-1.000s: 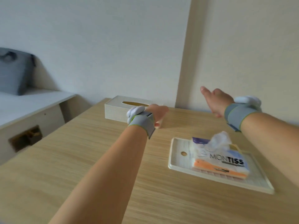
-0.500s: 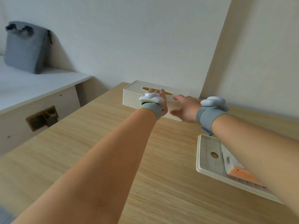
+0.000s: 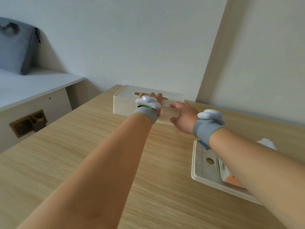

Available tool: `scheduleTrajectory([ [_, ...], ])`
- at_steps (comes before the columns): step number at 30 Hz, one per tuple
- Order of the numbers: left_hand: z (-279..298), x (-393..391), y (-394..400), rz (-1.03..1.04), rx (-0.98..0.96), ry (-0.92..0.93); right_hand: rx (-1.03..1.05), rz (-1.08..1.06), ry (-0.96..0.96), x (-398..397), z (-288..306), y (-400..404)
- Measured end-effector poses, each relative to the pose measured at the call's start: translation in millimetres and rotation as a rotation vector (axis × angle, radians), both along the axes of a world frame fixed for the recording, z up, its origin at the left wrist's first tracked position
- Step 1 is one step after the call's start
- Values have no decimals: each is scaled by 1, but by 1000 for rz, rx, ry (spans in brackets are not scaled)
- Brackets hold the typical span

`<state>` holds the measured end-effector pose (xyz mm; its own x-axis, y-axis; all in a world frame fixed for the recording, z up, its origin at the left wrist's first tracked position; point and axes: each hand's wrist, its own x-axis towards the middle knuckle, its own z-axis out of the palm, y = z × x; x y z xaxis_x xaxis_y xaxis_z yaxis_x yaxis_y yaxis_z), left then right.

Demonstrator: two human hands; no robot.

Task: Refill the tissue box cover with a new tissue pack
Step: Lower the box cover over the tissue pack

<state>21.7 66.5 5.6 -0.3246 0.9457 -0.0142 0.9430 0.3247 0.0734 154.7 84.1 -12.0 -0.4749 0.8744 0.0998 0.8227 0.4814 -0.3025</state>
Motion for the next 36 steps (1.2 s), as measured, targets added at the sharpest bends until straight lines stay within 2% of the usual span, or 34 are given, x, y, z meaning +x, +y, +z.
scheduleTrajectory([
  [3, 18, 7, -1, -45, -104, 9, -4, -75, 129, 12, 8, 1],
  [7, 47, 32, -15, -178, -18, -11, -127, -321, 432, 31, 36, 6],
  [11, 82, 66, -34, -334, 54, -25, -286, -490, 615, 71, 73, 12],
  [16, 92, 108, -52, -446, 180, -11, -456, -551, 750, 131, 89, 4],
  [20, 86, 140, -65, -531, 284, -45, -437, -619, 774, 174, 98, -13],
  [23, 86, 148, -78, -459, 412, -69, -403, -663, 736, 200, 105, -24],
  [25, 85, 146, -85, -279, 509, -195, -388, -696, 732, 224, 107, -31],
  [27, 79, 140, -84, -86, 494, -448, -398, -723, 729, 249, 103, -36],
  [31, 56, 137, -82, 68, 92, -1036, -425, -741, 677, 277, 83, -38],
  [33, 40, 144, -84, 74, -3, -1169, -448, -752, 628, 280, 69, -45],
  [36, 18, 151, -81, 91, 2, -1227, -412, -764, 550, 290, 46, -39],
])
